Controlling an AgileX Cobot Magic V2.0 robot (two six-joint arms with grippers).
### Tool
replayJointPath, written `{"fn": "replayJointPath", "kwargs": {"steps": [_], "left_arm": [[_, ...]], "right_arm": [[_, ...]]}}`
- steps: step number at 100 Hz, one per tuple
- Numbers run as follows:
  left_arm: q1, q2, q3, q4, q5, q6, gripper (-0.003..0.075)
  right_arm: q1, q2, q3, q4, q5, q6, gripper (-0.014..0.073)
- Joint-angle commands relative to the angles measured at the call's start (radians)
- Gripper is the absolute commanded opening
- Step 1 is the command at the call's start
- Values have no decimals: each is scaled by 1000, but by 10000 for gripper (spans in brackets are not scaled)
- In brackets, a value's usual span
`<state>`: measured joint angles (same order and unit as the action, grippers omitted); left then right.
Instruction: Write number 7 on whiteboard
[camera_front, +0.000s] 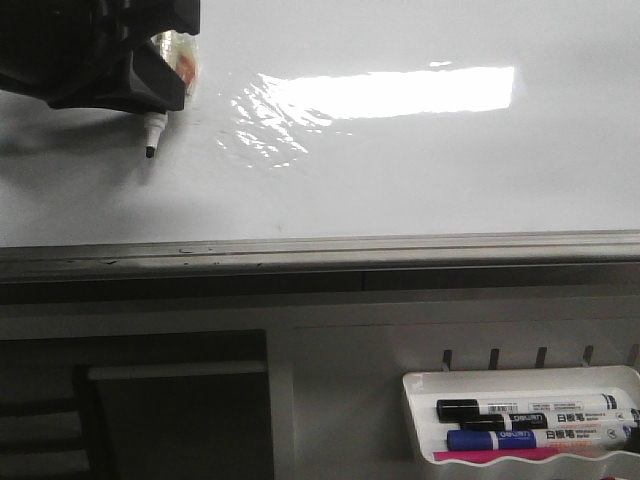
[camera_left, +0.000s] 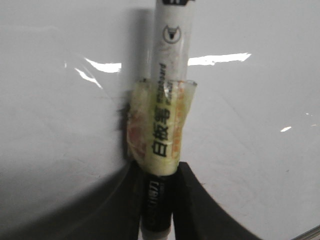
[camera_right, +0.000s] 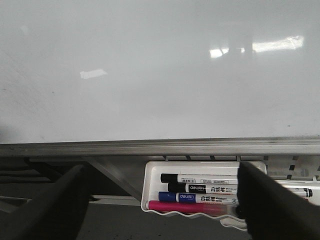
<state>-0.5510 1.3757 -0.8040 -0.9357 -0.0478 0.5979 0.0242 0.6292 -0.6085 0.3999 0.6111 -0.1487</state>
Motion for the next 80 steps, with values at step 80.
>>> {"fn": "replayJointPath", "kwargs": {"steps": [80], "left_arm": [[-228,-234,-32,428,497,211,-20]], "right_arm": [[31,378,-187,803,402,-726,542]]}}
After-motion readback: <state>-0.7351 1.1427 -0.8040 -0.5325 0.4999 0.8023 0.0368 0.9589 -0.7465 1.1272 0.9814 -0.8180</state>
